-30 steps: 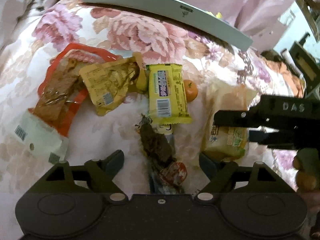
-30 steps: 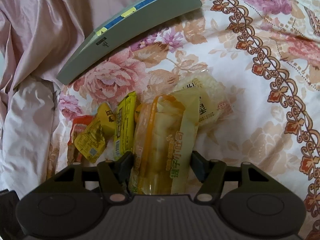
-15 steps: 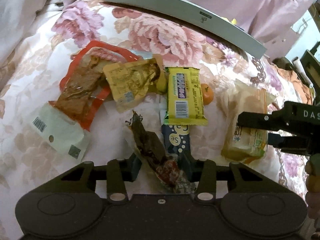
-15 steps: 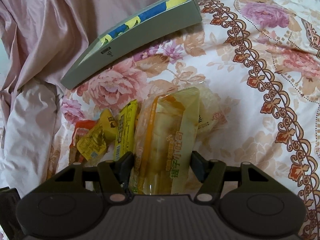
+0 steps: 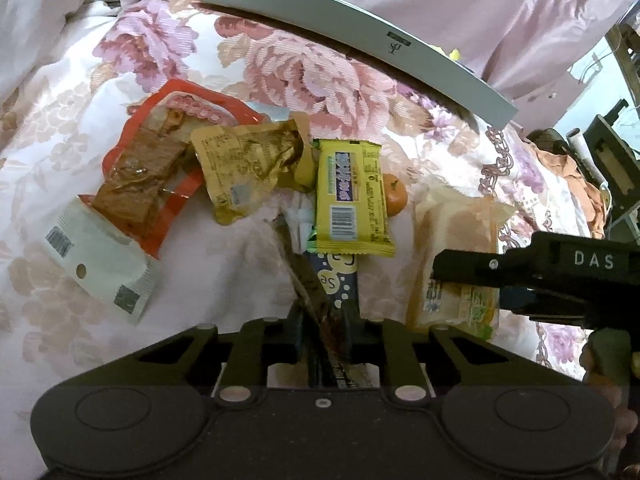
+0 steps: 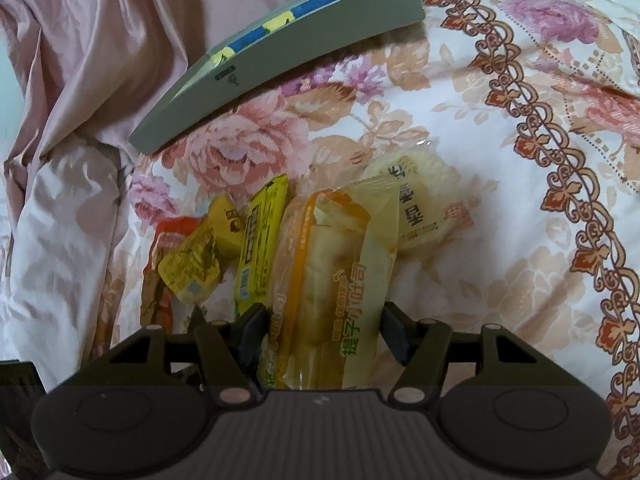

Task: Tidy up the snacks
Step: 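Lower the right tool onto the bread loaf bag and close it, then carry the bread bag into the tray while the left tool drops a brown wrapper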

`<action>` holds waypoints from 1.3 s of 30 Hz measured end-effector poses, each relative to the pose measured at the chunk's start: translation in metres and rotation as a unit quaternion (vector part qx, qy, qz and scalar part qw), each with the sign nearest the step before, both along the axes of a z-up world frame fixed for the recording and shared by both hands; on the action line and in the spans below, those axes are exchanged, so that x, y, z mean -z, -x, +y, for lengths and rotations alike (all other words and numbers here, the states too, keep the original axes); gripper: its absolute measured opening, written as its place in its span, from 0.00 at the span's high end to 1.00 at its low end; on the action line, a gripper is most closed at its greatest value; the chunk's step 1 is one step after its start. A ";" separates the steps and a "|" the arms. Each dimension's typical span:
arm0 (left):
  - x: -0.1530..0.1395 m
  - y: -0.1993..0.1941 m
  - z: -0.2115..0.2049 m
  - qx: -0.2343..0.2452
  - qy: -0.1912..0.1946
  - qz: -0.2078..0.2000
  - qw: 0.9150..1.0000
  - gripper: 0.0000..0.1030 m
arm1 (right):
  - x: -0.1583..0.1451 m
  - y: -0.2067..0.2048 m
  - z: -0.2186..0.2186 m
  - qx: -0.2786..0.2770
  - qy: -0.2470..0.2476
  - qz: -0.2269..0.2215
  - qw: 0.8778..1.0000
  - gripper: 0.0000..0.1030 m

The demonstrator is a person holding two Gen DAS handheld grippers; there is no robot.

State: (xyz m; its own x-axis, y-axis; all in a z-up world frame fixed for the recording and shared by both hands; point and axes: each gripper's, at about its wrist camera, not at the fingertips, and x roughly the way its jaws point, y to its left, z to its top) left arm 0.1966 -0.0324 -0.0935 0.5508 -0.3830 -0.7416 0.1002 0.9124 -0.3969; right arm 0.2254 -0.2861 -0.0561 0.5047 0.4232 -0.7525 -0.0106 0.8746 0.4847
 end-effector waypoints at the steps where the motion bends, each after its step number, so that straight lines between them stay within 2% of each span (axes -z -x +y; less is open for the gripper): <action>1: 0.000 0.000 0.000 0.000 0.000 -0.001 1.000 0.81 | 0.000 0.000 0.001 -0.003 0.001 0.000 1.000 0.35; 6: -0.001 0.001 0.003 -0.007 0.008 -0.006 1.000 0.84 | -0.001 0.002 0.007 -0.021 0.008 -0.009 1.000 0.36; 12: -0.009 0.006 -0.001 0.007 0.012 -0.038 0.999 0.89 | -0.004 0.004 0.012 -0.036 0.007 -0.021 0.999 0.36; 22: -0.021 0.010 0.002 0.000 0.026 -0.080 0.996 0.91 | -0.016 0.009 0.015 -0.045 0.019 -0.071 0.996 0.36; 28: -0.045 0.003 0.003 -0.016 0.043 -0.111 0.993 0.91 | -0.031 0.012 0.015 -0.038 0.025 -0.136 0.990 0.36; 31: -0.060 -0.007 0.000 -0.027 0.059 -0.134 0.989 0.91 | -0.042 0.011 0.011 -0.029 0.018 -0.184 0.982 0.36; 36: -0.089 -0.036 -0.006 -0.042 0.066 -0.181 0.980 0.91 | -0.058 0.007 0.005 -0.016 0.015 -0.273 0.962 0.36; 39: -0.111 -0.065 -0.012 -0.054 0.062 -0.213 0.973 0.91 | -0.072 -0.003 0.002 0.007 0.032 -0.329 0.944 0.36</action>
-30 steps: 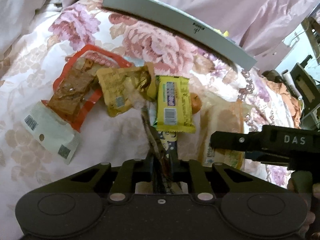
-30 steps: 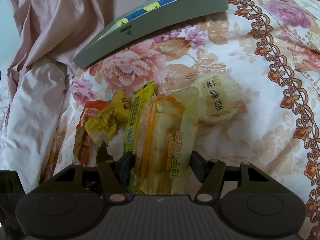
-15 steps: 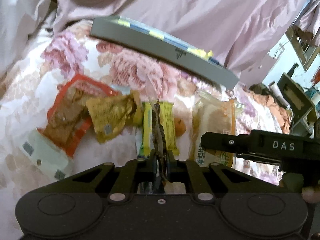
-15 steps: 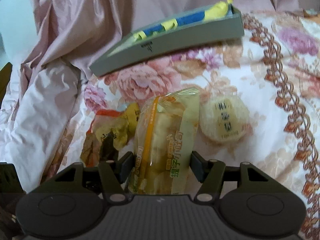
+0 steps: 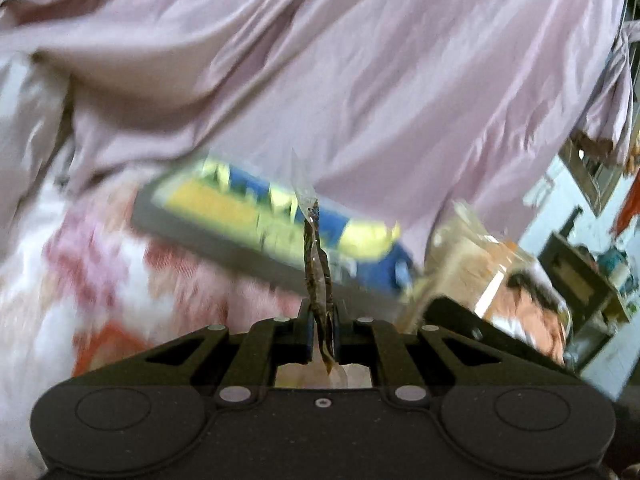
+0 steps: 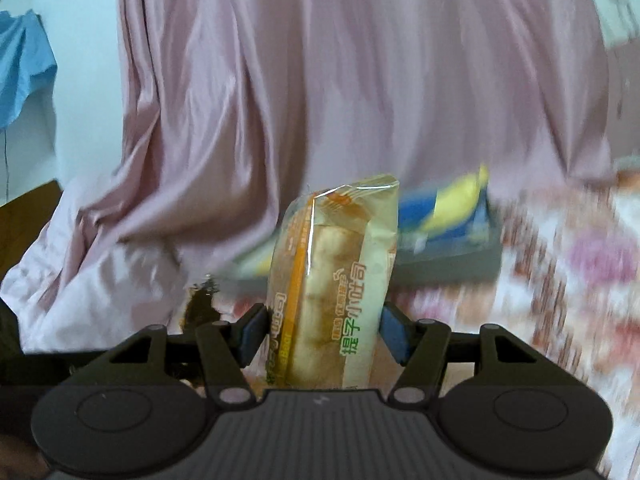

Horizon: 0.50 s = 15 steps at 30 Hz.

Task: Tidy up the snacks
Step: 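Carry the bread bag into the tray while the left tool drops a brown wrapper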

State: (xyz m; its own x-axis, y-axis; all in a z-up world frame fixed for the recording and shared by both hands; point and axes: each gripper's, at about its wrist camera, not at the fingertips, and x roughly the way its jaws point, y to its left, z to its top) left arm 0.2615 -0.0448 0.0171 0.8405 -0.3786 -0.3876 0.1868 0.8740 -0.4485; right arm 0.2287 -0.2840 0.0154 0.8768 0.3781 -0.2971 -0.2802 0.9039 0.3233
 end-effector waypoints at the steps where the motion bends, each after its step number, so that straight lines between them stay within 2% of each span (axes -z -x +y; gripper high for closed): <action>1: -0.007 -0.008 -0.002 -0.004 -0.001 -0.010 1.000 0.91 | -0.004 -0.004 -0.002 0.008 0.002 -0.019 1.000 0.36; 4: -0.026 -0.038 -0.014 -0.014 -0.002 -0.033 0.999 0.91 | -0.014 -0.021 -0.009 0.035 0.007 -0.069 0.997 0.36; 6: -0.035 -0.057 -0.023 -0.017 -0.001 -0.040 0.999 0.91 | -0.016 -0.034 -0.016 0.055 -0.002 -0.080 0.995 0.36; 10: -0.037 -0.094 -0.042 -0.019 -0.005 -0.035 0.999 0.91 | -0.009 -0.064 -0.033 0.089 -0.034 -0.076 0.993 0.36; 15: -0.022 -0.134 -0.062 -0.020 -0.008 0.001 1.000 0.91 | 0.004 -0.092 -0.055 0.108 -0.071 -0.049 0.990 0.36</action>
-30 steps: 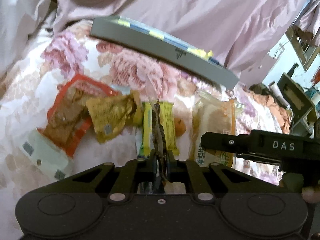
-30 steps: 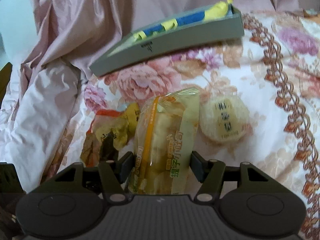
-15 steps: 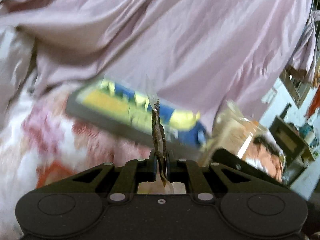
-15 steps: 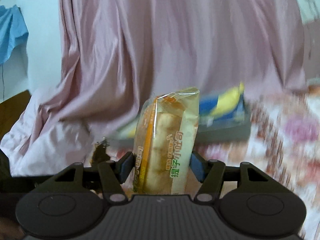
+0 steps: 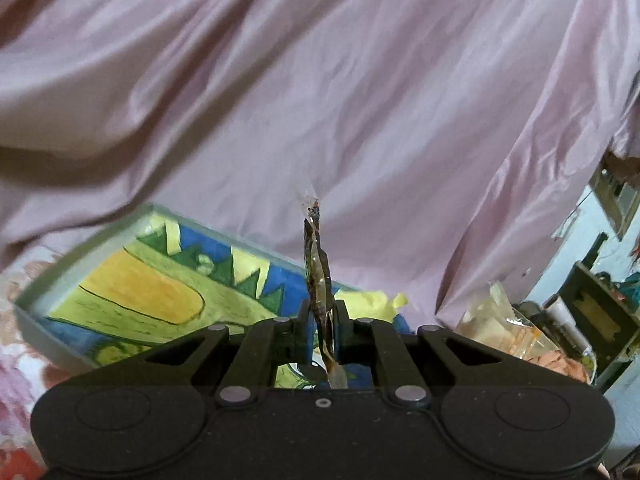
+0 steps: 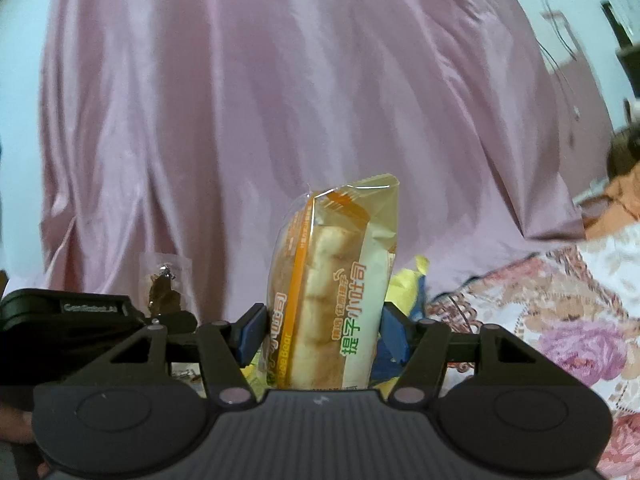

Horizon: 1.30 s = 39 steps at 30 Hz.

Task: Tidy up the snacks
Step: 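Carry the bread bag into the tray while the left tool drops a brown wrapper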

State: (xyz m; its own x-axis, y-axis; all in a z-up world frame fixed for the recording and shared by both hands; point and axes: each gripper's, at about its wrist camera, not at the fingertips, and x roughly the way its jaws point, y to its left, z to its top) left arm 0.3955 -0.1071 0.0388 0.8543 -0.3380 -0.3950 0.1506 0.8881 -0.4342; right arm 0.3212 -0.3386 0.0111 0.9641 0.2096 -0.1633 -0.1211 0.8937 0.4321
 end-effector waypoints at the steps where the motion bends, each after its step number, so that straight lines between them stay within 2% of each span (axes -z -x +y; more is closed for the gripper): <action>1: 0.003 -0.004 -0.003 -0.001 -0.002 0.009 1.000 0.91 | 0.004 -0.006 -0.003 0.001 -0.006 0.008 1.000 0.36; 10: 0.031 -0.024 -0.010 -0.020 -0.013 0.058 0.998 0.88 | 0.016 -0.026 -0.016 -0.010 -0.030 0.046 0.998 0.37; 12: 0.031 -0.024 -0.008 -0.027 -0.013 0.067 0.997 0.75 | 0.016 -0.026 -0.016 -0.009 -0.032 0.050 0.998 0.39; 13: 0.032 -0.024 -0.007 -0.032 -0.012 0.069 0.997 0.73 | 0.015 -0.026 -0.016 -0.008 -0.031 0.051 0.998 0.38; 14: 0.032 -0.024 -0.005 -0.037 -0.013 0.074 0.997 0.66 | 0.014 -0.027 -0.017 -0.007 -0.030 0.051 0.998 0.38; 18: 0.028 -0.017 0.001 -0.050 -0.010 0.079 0.996 0.35 | 0.010 -0.023 -0.014 -0.004 -0.021 0.042 0.999 0.29; 24: 0.011 0.000 0.013 -0.066 -0.016 0.067 0.995 0.10 | 0.002 -0.013 -0.008 0.007 0.015 0.022 1.000 0.16; 26: 0.004 0.010 0.020 -0.073 -0.017 0.060 0.995 0.05 | -0.002 -0.008 -0.005 0.012 0.029 0.014 0.999 0.12; 31: -0.011 0.039 0.033 -0.089 -0.046 0.038 0.994 0.01 | -0.013 0.009 0.004 0.021 0.064 -0.013 0.998 0.01; 39: -0.022 0.101 0.052 -0.096 -0.083 0.009 0.992 0.01 | -0.028 0.056 0.032 0.028 0.148 -0.067 0.986 0.00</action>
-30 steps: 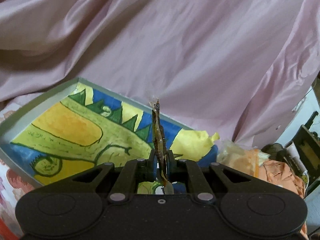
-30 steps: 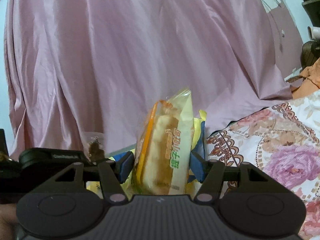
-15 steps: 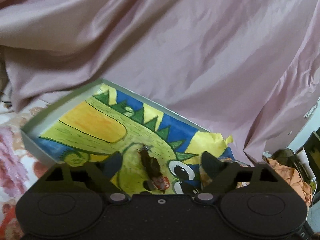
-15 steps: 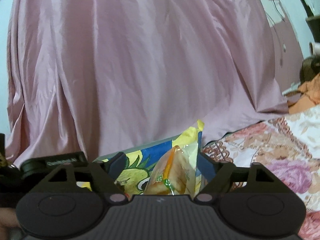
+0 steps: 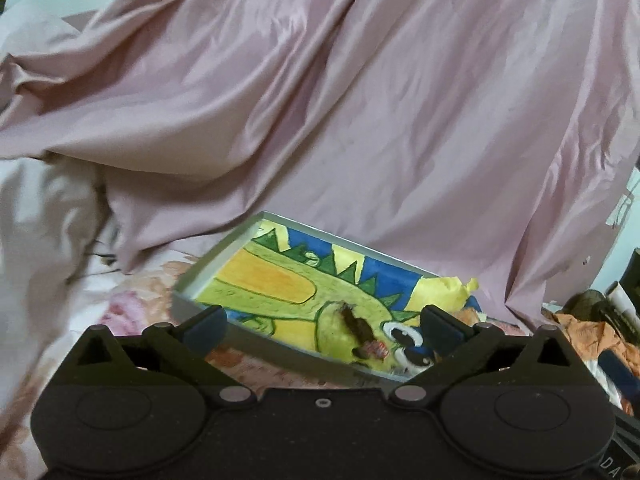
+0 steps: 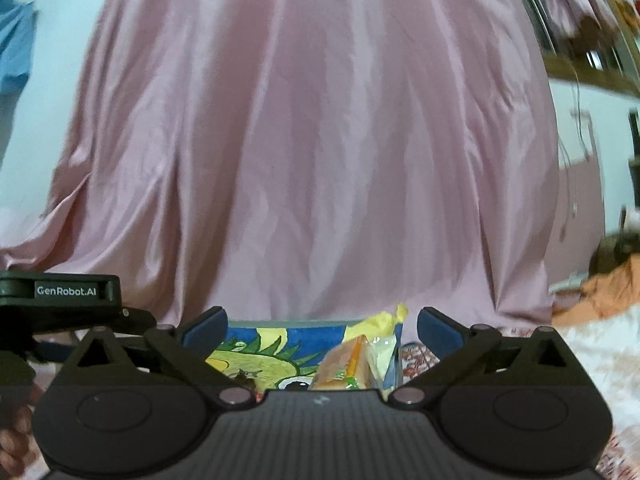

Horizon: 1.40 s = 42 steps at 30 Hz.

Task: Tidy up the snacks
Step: 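Carry the bread bag into the tray while the left tool drops a brown wrapper, then open the right tool and withdraw both tools from the tray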

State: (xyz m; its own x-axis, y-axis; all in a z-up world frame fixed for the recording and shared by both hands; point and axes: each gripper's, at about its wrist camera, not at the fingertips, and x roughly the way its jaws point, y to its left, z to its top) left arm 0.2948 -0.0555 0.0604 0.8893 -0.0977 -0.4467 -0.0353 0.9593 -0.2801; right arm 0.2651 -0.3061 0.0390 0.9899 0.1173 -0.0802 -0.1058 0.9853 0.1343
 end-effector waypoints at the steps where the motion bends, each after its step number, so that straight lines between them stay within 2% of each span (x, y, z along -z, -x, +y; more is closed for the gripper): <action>1: -0.001 0.007 0.002 0.001 -0.003 -0.002 1.000 0.01 | -0.002 0.007 0.003 -0.002 0.010 -0.006 1.000 0.00; 4: -0.004 0.030 0.007 0.005 -0.015 -0.008 1.000 0.01 | -0.007 0.027 0.013 -0.008 0.035 -0.021 0.999 0.00; 10: -0.010 0.075 0.016 0.018 -0.037 -0.022 0.999 0.01 | -0.014 0.062 0.022 -0.012 0.033 -0.029 0.999 0.00; 16: -0.008 0.110 0.026 0.034 -0.071 -0.029 0.996 0.01 | -0.013 0.096 0.024 -0.008 0.015 -0.018 1.000 0.00; 24: 0.007 0.144 0.059 0.048 -0.078 -0.009 0.996 0.01 | -0.005 0.137 0.031 -0.014 0.004 0.012 1.000 0.00; 31: 0.028 0.157 0.075 0.067 -0.104 0.024 0.992 0.01 | 0.008 0.153 0.047 -0.025 0.014 0.057 0.998 0.00; 38: 0.057 0.146 0.091 0.076 -0.113 0.093 0.986 0.01 | 0.021 0.152 0.069 -0.051 0.041 0.102 0.993 0.00; 42: 0.073 0.136 0.097 0.079 -0.104 0.124 0.984 0.01 | 0.031 0.148 0.082 -0.068 0.066 0.127 0.987 0.00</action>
